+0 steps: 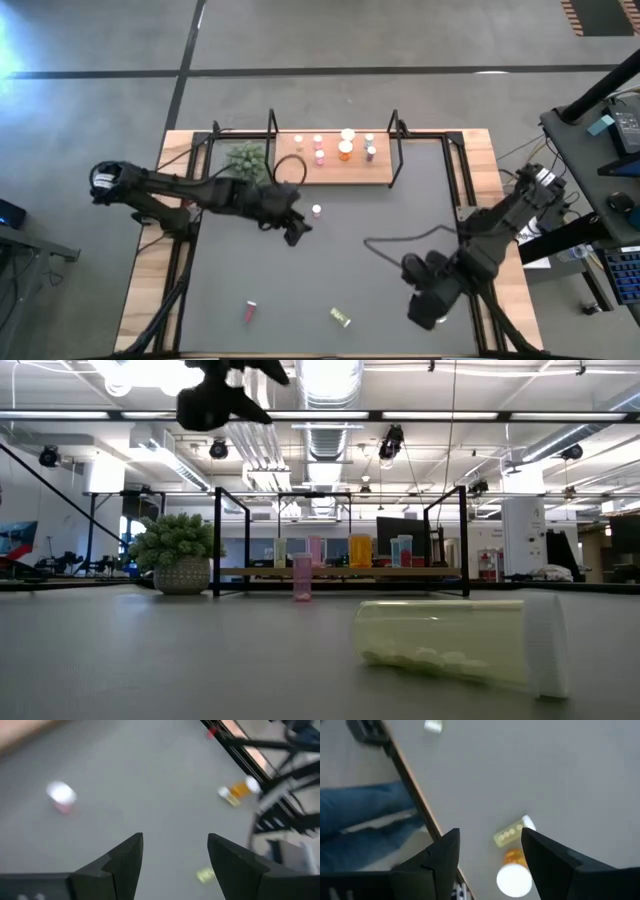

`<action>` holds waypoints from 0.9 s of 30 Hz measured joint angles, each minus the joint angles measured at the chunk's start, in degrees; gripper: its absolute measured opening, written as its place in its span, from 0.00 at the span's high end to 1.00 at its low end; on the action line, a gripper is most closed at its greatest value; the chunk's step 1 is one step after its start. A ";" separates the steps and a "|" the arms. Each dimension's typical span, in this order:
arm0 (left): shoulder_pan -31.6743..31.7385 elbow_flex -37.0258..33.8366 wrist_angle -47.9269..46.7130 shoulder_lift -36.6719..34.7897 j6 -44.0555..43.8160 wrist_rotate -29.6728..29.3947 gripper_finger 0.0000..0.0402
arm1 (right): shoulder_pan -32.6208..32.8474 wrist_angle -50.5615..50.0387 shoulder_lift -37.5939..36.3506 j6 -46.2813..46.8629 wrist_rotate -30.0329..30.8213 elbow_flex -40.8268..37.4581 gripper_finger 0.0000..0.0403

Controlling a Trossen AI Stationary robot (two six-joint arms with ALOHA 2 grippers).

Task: Pick and place medicine bottles onto shelf by color
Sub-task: Put the blue pill bottle on the shelf aligned with the other blue pill bottles

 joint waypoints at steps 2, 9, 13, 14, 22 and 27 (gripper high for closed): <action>-3.41 0.00 -0.04 0.00 -3.05 0.04 0.49 | 2.44 1.63 1.17 -0.33 -0.02 0.00 0.50; -17.98 0.00 -3.99 0.88 -20.80 -2.17 0.49 | 9.16 5.15 3.63 1.62 0.13 0.00 0.50; -26.12 -0.09 -10.68 3.28 -35.87 -6.29 0.49 | 10.80 5.69 4.53 0.77 1.55 0.02 0.50; -27.66 -0.09 -12.43 4.08 -39.94 -6.31 0.49 | 11.06 5.76 4.79 0.08 1.52 0.02 0.50; -35.62 0.29 -15.12 13.25 -59.88 -0.18 0.49 | 11.11 6.53 5.80 -1.83 1.62 0.11 0.50; -38.20 0.33 -15.84 18.17 -65.10 5.95 0.49 | 11.03 6.56 5.80 -3.34 1.64 0.11 0.50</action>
